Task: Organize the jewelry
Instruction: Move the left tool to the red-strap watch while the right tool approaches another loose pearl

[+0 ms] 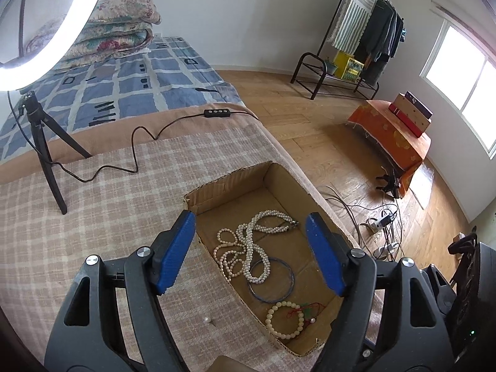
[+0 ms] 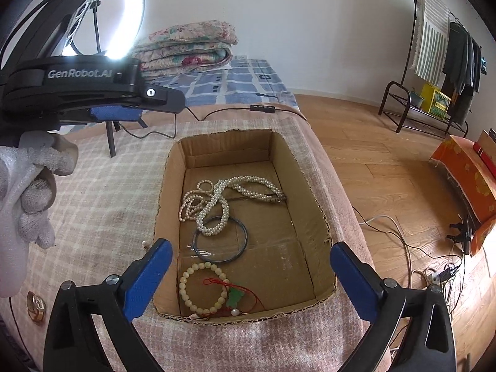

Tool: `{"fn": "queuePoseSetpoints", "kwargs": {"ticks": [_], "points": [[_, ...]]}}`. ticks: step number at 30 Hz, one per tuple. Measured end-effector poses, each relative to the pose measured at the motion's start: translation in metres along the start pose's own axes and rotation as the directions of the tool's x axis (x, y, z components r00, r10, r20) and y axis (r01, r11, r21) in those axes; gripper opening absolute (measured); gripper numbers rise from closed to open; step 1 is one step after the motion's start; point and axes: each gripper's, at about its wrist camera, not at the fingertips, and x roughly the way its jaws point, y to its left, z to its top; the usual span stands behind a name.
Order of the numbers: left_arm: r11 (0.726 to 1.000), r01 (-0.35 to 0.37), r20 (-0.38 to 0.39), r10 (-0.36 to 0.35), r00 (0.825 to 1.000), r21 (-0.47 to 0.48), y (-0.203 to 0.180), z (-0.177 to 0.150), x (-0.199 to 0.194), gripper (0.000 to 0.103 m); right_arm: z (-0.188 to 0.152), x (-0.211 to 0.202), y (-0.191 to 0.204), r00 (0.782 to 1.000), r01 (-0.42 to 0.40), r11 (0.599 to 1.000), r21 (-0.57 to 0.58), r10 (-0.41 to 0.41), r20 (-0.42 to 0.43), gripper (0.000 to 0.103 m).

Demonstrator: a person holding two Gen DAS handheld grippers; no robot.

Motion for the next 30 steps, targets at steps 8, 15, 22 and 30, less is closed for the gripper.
{"fn": "queuePoseSetpoints", "kwargs": {"ticks": [8,15,22,30], "points": [[1.0,-0.013,0.064,0.013,0.998,-0.008,0.019,-0.001,-0.062,0.076,0.002,-0.028,0.012,0.994,-0.022,1.0,-0.003,0.022,0.104,0.103],[1.0,-0.025,0.11,0.024,0.994,0.003,0.042,-0.018,-0.127,0.076,-0.006,-0.053,0.042,0.979,-0.078,0.994,-0.074,0.09,0.185,0.103],[0.999,-0.045,0.113,0.044,0.993,0.008,0.075,-0.061,-0.187,0.076,-0.027,-0.068,0.076,0.969,-0.134,0.983,-0.123,0.156,0.191,0.101],[0.997,-0.058,0.077,0.061,0.995,-0.044,0.12,-0.127,-0.234,0.076,-0.051,-0.062,0.109,0.969,-0.189,0.976,-0.106,0.203,0.142,0.086]]}}
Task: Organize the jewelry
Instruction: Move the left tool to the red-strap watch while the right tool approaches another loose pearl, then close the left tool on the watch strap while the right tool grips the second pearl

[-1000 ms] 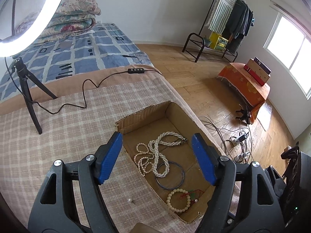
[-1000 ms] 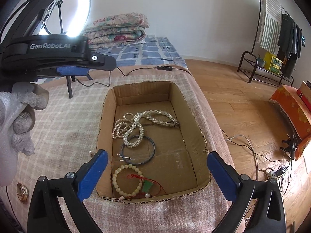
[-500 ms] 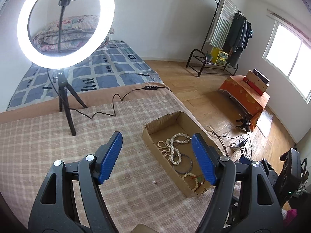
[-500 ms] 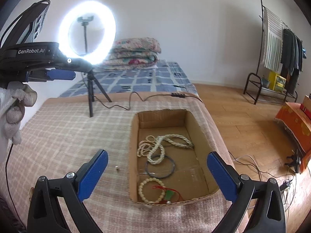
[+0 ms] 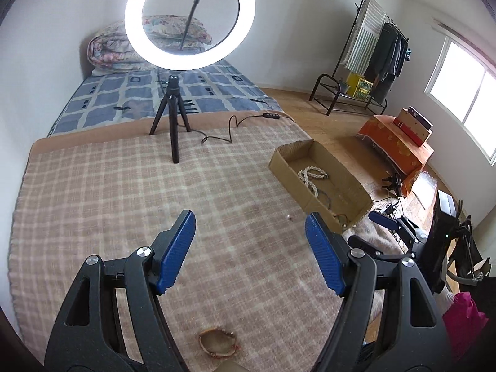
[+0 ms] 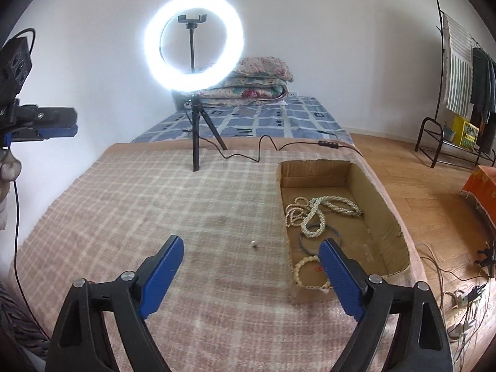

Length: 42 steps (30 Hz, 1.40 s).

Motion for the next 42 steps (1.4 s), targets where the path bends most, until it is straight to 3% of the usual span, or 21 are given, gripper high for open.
{"fn": "queuePoseSetpoints", "kwargs": {"ticks": [3,6,11,20,24,33,42], "points": [[0.999,0.011,-0.047,-0.013,0.999,-0.032,0.019,-0.029,-0.004,0.074,-0.009,0.008,0.009,0.999,-0.012,1.0,0.004,0.012,-0.031,0.077],[0.999,0.019,-0.102,-0.024,0.995,-0.046,0.032,-0.053,-0.002,0.062,-0.018,0.019,0.012,0.996,-0.038,0.999,0.036,0.041,-0.074,0.065],[0.994,0.051,-0.189,-0.069,0.98,-0.095,0.051,-0.09,0.008,0.054,-0.028,0.037,0.012,0.988,-0.082,0.993,0.085,0.092,-0.126,0.045],[0.989,0.093,-0.283,-0.122,0.951,-0.114,0.058,-0.123,0.025,0.052,-0.021,0.077,0.016,0.986,0.003,1.0,0.012,-0.001,-0.167,0.037],[0.989,0.099,-0.324,-0.131,0.937,-0.114,0.059,-0.131,0.036,0.047,-0.017,0.098,0.011,0.982,0.044,0.999,0.007,-0.042,-0.185,0.032],[0.988,0.093,-0.391,-0.135,0.91,-0.125,0.066,-0.147,0.052,0.047,-0.016,0.124,0.007,0.98,0.072,0.997,-0.001,-0.07,-0.189,0.029],[0.992,0.07,-0.433,-0.107,0.895,-0.101,0.063,-0.154,0.067,0.047,-0.012,0.138,0.006,0.98,0.078,0.997,-0.007,-0.078,-0.182,0.027]]}}
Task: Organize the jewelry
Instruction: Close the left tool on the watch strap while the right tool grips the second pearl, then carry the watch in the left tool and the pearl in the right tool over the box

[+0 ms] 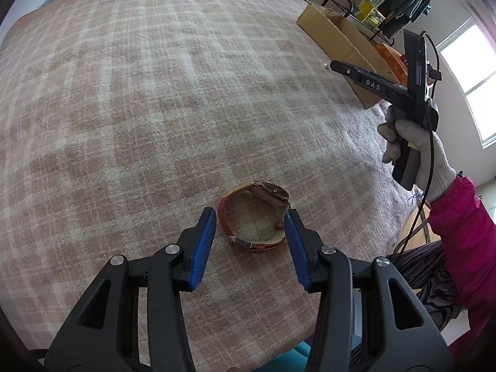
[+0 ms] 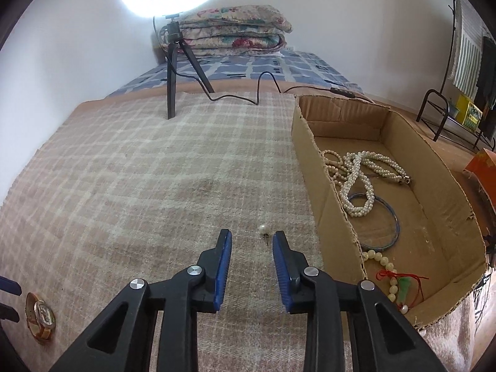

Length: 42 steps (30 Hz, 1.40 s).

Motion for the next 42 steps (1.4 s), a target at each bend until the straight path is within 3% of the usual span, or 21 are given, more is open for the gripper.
{"fn": "queuePoseSetpoints", "kwargs": {"ticks": [8,10,13,21,27,32,35,42], "points": [[1.0,-0.005,-0.03,0.005,1.0,-0.004,0.003,0.002,0.011,0.047,0.003,0.015,0.005,0.999,0.048,0.999,-0.022,-0.048,-0.001,0.024],[1.0,-0.005,-0.037,0.005,0.999,0.0,0.002,0.003,0.014,0.041,0.003,0.019,0.007,0.998,0.064,0.997,-0.03,-0.065,-0.006,0.024],[1.0,-0.005,-0.044,0.005,0.999,-0.002,0.001,0.005,0.019,0.041,0.002,0.024,0.009,0.996,0.088,0.995,-0.045,-0.089,-0.015,0.024],[1.0,-0.013,-0.065,0.012,0.998,-0.016,0.007,0.005,0.026,0.041,0.003,0.036,0.008,0.995,0.085,0.995,-0.044,-0.087,-0.04,0.024],[0.999,-0.034,-0.076,0.034,0.997,-0.008,0.006,0.005,0.034,0.038,0.002,0.038,0.006,0.996,0.074,0.997,-0.024,-0.075,-0.05,0.015],[0.998,-0.059,-0.071,0.058,0.996,-0.007,0.008,0.006,0.035,0.027,0.001,0.037,0.004,0.996,0.069,0.998,-0.015,-0.07,-0.052,0.007],[0.997,-0.079,-0.061,0.078,0.995,-0.007,0.011,0.006,0.034,0.012,0.0,0.037,0.004,0.996,0.07,0.997,-0.014,-0.071,-0.051,0.007],[0.997,-0.08,-0.041,0.079,0.996,-0.015,0.017,0.005,0.029,0.007,0.0,0.033,0.003,0.997,0.066,0.998,-0.009,-0.067,-0.046,0.006]]}}
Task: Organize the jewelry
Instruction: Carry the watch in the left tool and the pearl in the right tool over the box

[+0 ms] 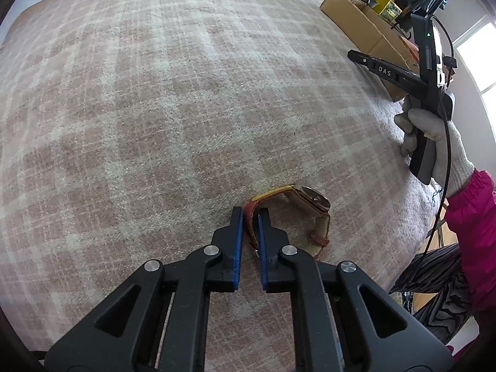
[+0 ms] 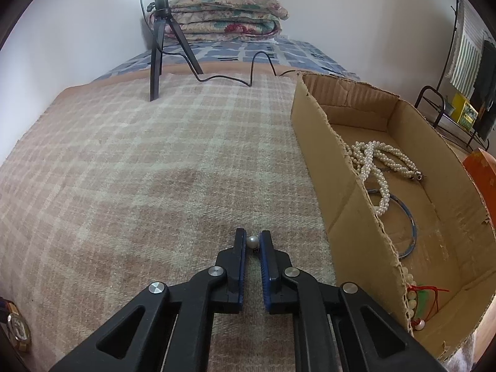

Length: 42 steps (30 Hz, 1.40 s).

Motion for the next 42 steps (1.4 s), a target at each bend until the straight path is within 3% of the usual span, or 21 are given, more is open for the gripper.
{"fn": "queuePoseSetpoints", "kwargs": {"ticks": [13,28,42], "points": [[1.0,-0.004,0.066,0.003,0.998,0.011,-0.004,0.001,-0.019,0.006,-0.006,-0.021,0.0,1.0,-0.025,0.999,0.021,0.025,0.017,0.006],[1.0,0.002,0.139,-0.005,0.99,0.019,-0.013,0.005,-0.043,0.006,-0.017,-0.083,-0.003,0.994,-0.077,0.996,0.039,0.074,0.074,0.006],[0.996,0.056,0.19,-0.069,0.979,0.07,-0.057,0.03,-0.055,0.006,-0.008,-0.147,-0.045,0.985,-0.066,0.996,0.057,0.056,0.161,0.006]]}}
